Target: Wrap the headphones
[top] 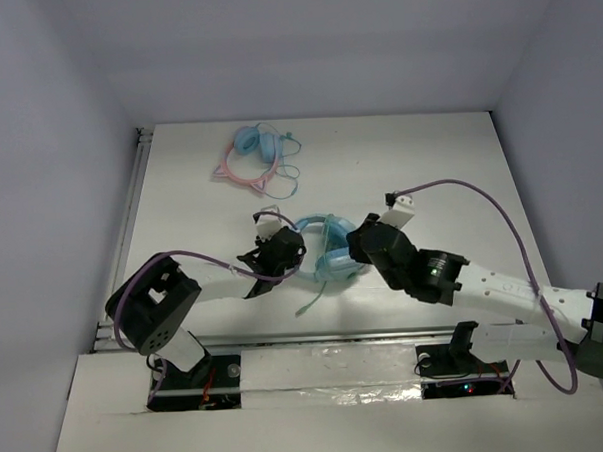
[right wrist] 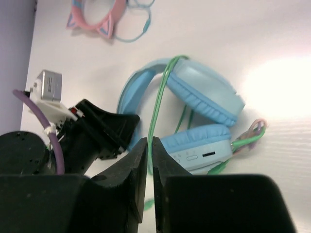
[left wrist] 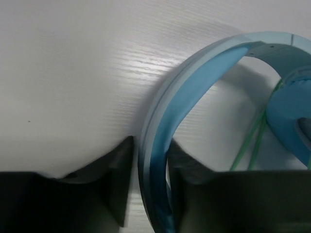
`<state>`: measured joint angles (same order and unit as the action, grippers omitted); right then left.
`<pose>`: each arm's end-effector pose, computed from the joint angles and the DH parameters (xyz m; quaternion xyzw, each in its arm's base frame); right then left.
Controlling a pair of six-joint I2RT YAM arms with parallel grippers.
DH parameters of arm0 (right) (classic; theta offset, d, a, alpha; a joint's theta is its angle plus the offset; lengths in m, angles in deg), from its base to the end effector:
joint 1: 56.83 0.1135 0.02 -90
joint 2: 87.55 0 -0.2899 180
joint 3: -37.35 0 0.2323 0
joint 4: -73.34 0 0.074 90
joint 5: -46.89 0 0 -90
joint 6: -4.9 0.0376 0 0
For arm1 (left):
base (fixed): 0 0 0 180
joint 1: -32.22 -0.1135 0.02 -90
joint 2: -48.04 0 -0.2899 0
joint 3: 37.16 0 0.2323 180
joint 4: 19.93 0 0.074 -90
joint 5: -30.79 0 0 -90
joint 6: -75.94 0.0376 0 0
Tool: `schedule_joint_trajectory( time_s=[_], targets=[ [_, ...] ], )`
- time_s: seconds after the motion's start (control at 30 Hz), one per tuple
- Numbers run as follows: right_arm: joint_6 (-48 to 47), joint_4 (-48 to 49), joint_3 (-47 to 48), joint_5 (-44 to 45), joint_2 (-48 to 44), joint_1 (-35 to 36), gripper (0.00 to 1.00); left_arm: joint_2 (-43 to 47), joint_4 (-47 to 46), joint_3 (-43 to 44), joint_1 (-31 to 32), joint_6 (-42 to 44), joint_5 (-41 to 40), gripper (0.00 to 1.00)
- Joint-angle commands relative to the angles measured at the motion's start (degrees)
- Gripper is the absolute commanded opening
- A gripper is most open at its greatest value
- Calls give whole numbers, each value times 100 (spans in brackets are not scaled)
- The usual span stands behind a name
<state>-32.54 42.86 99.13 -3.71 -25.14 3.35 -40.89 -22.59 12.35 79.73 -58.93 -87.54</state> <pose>0.1233 0.1671 0.3146 0.1109 0.8291 0.2228 0.5007 0.2022 -0.1943 0.1917 -0.0897 0.8691 -0.1621 0.4586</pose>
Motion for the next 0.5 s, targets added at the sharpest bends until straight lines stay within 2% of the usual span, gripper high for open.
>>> schedule_joint_trajectory(
  time_s=[0.0, 0.03, 0.07, 0.17, 0.2, 0.27, 0.3, 0.4, 0.47],
  targets=[
    [-544, -225, 311, 753, -439, -42, 15, 524, -110, 298, 13, 135, 293, 35],
    [-736, -190, 346, 762, -562, -42, 19, 638, -48, 333, 13, 188, 302, 42],
    [-921, -172, 408, 789, -781, -42, 29, 883, 100, 412, 13, 258, 285, 54],
    [-1238, -172, 522, 885, -1116, -42, 57, 1375, 442, 500, 13, 364, 119, 75],
    [-1317, -250, 583, 955, -1222, -42, 74, 1508, 549, 570, 13, 399, 57, 77],
    [-1528, -365, 768, 1008, -1529, -42, 87, 2016, 699, 597, 13, 443, -49, 80],
    [-1590, -478, 829, 1069, -1643, -42, 97, 2263, 691, 545, 13, 495, -23, 80],
    [-1731, -559, 953, 1262, -2170, -42, 100, 3317, 638, 439, 13, 663, 47, 81],
    [-1915, -471, 866, 1386, -2582, -42, 100, 4036, 664, 448, 13, 855, 152, 91]
  ],
)
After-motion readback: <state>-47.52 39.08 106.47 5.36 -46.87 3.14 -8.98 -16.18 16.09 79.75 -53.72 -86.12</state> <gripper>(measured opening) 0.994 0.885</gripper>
